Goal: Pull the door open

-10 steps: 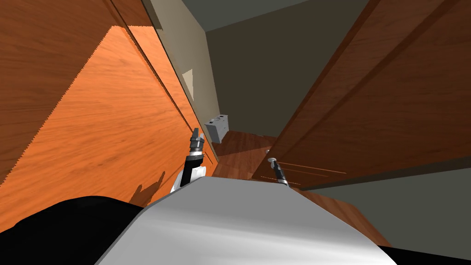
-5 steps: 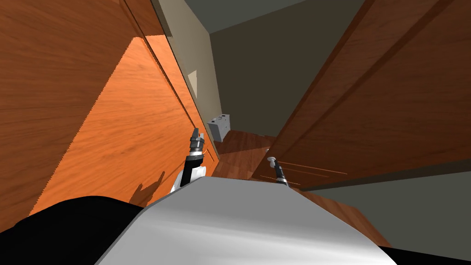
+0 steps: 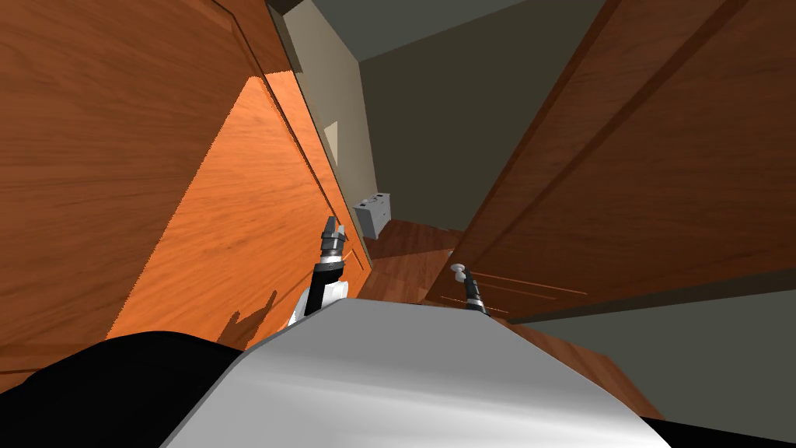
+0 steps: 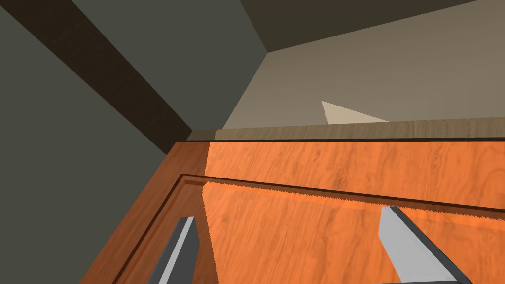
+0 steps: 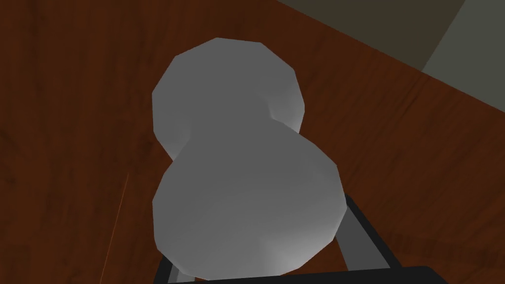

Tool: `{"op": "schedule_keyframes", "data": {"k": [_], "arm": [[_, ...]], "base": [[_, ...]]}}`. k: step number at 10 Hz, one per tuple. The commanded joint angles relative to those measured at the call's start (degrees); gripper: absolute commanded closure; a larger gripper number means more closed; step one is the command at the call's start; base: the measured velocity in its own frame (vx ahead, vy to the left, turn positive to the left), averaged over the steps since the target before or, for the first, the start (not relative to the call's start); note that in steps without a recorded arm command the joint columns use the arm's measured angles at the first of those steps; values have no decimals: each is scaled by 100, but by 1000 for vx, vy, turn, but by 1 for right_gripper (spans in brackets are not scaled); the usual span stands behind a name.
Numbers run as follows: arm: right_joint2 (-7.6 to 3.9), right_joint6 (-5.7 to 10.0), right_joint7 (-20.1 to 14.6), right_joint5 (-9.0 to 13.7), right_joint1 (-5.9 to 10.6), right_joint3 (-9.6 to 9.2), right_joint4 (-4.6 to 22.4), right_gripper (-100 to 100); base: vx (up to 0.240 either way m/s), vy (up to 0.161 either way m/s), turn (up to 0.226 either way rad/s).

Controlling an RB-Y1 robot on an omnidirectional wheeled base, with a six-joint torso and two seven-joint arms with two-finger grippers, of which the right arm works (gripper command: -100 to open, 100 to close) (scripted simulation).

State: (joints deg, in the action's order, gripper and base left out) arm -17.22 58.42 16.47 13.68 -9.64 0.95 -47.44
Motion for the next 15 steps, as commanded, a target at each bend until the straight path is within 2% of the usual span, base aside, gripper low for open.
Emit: {"op": "schedule_keyframes", "data": {"k": [1, 2, 4, 5, 6, 7, 8, 9, 10, 11, 12, 13, 14, 15], "arm": [[48, 63, -286, 164, 85, -193, 14, 100], [48, 63, -306, 164, 85, -193, 14, 100], [21, 51, -679, 515, 151, -381, 13, 100], [21, 51, -766, 515, 151, -381, 13, 100], [7, 45, -964, 694, 185, -477, 13, 100], [7, 45, -999, 694, 185, -477, 13, 100], [-7, 38, -1203, 874, 219, -572, 13, 100], [-7, 38, -1231, 874, 219, -572, 13, 100], [-21, 32, -1463, 1054, 253, -668, 13, 100], [-21, 32, -1463, 1054, 253, -668, 13, 100], [-35, 26, -1695, 1234, 287, -764, 12, 100], [-35, 26, -1695, 1234, 287, -764, 12, 100], [-49, 20, -1912, 1413, 321, -860, 12, 100], [-49, 20, -1928, 1413, 321, -860, 12, 100]], "base": [[-63, -32, 56], [-45, -17, 86], [-68, -30, 94], [-70, -27, 32], [-70, -11, 56], [-59, -14, 48], [-68, -23, 75], [-51, -19, 55], [-58, -22, 58], [-48, -21, 52], [-60, -26, 81], [-49, -24, 45], [-59, -18, 85], [-44, -14, 38]]}}
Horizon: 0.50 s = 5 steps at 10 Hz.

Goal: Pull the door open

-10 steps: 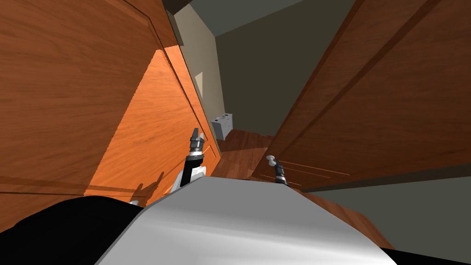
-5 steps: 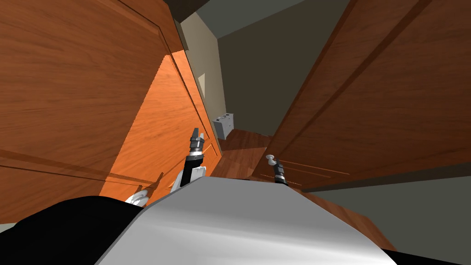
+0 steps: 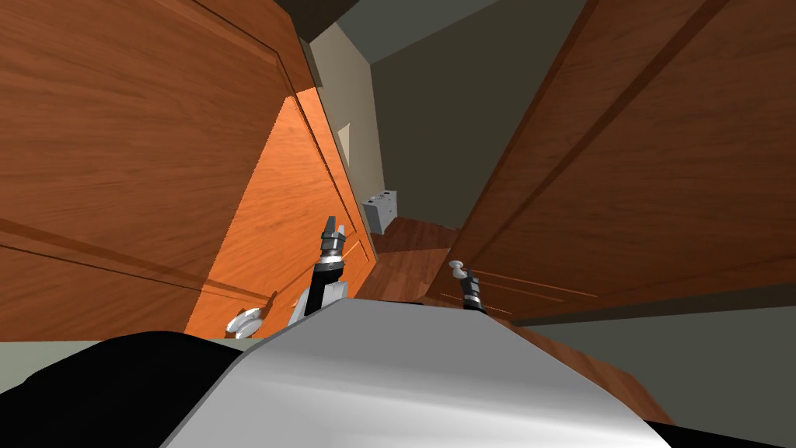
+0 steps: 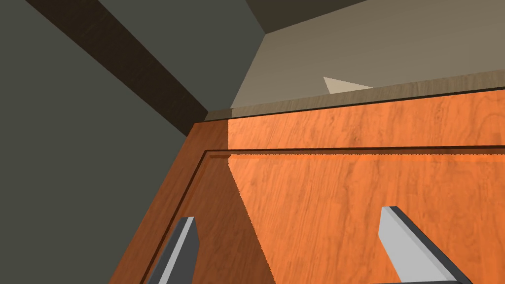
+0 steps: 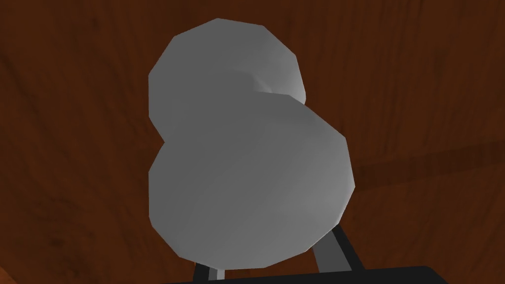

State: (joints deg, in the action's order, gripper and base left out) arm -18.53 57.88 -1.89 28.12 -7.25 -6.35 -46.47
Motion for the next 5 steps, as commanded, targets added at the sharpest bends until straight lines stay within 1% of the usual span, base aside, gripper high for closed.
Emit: {"op": "schedule_keyframes", "data": {"k": [1, 2, 3, 4, 5], "arm": [[69, 67, -286, 149, 115, -226, -84, 100], [69, 67, -324, 149, 115, -226, -84, 100], [55, 61, -534, 329, 149, -322, -84, 100], [55, 61, -556, 329, 149, -322, 59, 100], [55, 61, -556, 329, 149, -322, 43, 100]], "base": [[-64, -16, 56], [-55, -17, 56], [-57, -20, 57], [-51, -16, 76], [-29, -2, 17]]}}
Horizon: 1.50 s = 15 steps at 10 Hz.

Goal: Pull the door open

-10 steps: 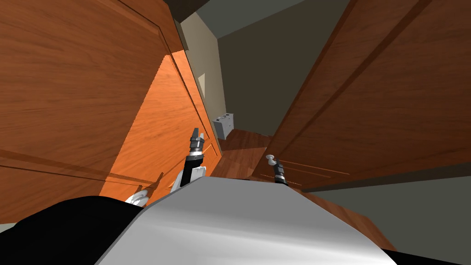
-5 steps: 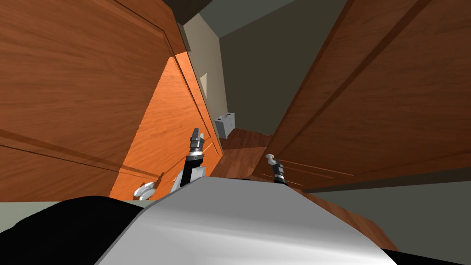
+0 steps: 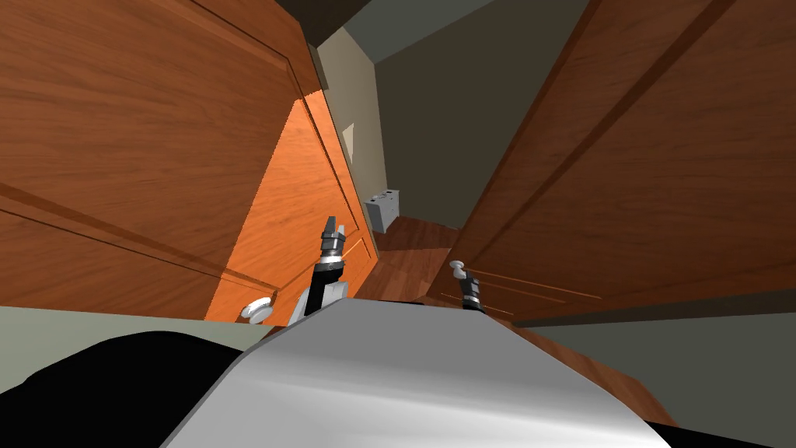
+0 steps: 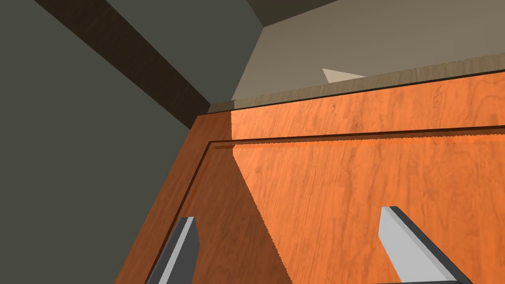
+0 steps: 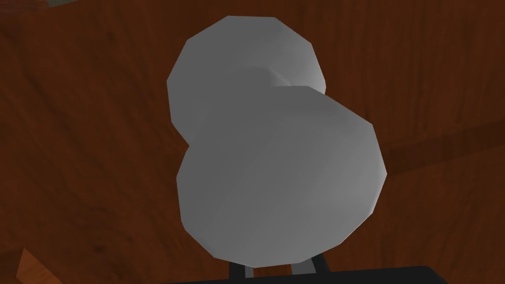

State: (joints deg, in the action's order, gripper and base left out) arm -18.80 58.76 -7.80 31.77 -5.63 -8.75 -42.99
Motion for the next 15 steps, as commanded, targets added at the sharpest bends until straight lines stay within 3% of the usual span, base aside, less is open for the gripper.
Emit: {"op": "schedule_keyframes", "data": {"k": [1, 2, 3, 7, 8, 15], "arm": [[82, -27, 35, -37, -12, -82, -286, 100], [82, -27, 35, -37, -12, -82, -213, 100], [82, -27, 35, -37, -12, -82, -432, 100], [82, -27, 35, -37, -12, -82, -418, 100], [-41, -13, -257, 76, -50, -55, -141, 100], [-132, -69, -1122, 352, -30, -257, -181, 100]], "base": [[2, 10, -9], [0, 16, -6], [-10, -3, -49], [1, -6, 11], [-32, -23, 26], [-62, -9, 54]]}}
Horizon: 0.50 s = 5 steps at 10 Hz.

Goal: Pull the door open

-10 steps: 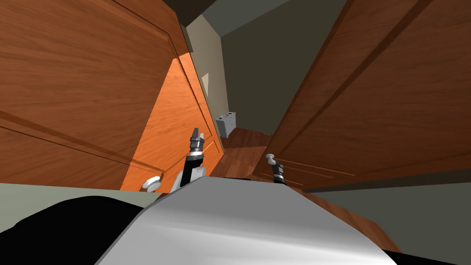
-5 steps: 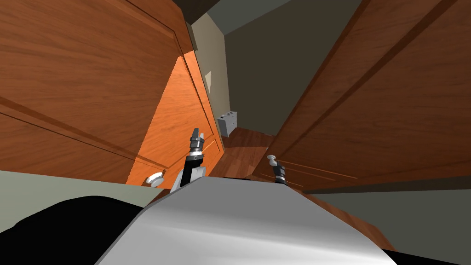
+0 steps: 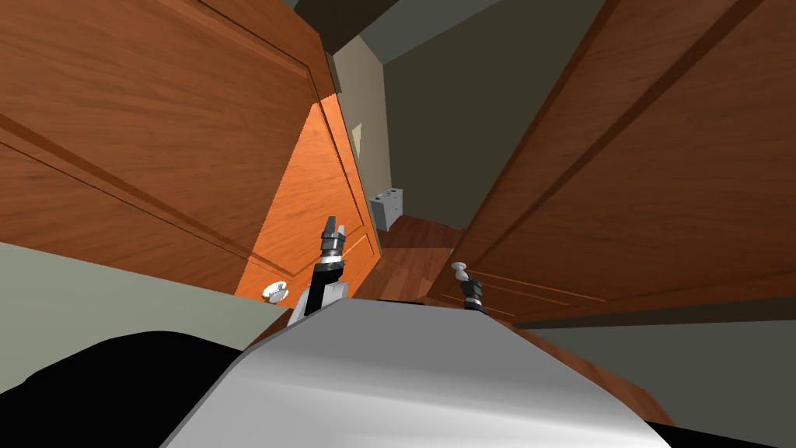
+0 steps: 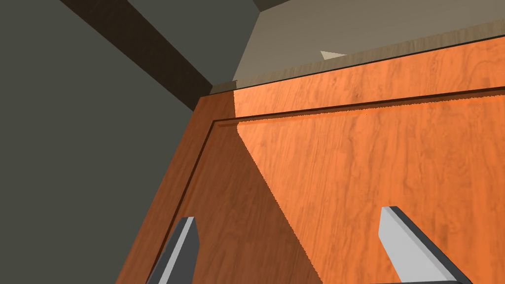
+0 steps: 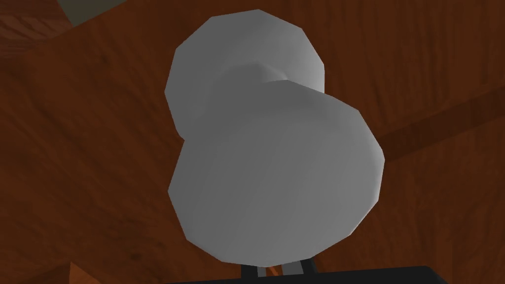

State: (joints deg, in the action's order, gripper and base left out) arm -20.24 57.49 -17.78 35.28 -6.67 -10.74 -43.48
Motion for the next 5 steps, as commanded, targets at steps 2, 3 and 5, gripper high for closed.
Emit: {"op": "schedule_keyframes", "data": {"k": [2, 3, 5], "arm": [[-7, 46, -308, 60, 79, -102, -142, 100], [-29, -15, -518, 200, 50, -117, 22, -100], [-17, -32, -722, 318, 38, -168, -46, -100]], "base": [[-64, -3, 58], [-53, -41, 24], [-88, -12, 98]]}}
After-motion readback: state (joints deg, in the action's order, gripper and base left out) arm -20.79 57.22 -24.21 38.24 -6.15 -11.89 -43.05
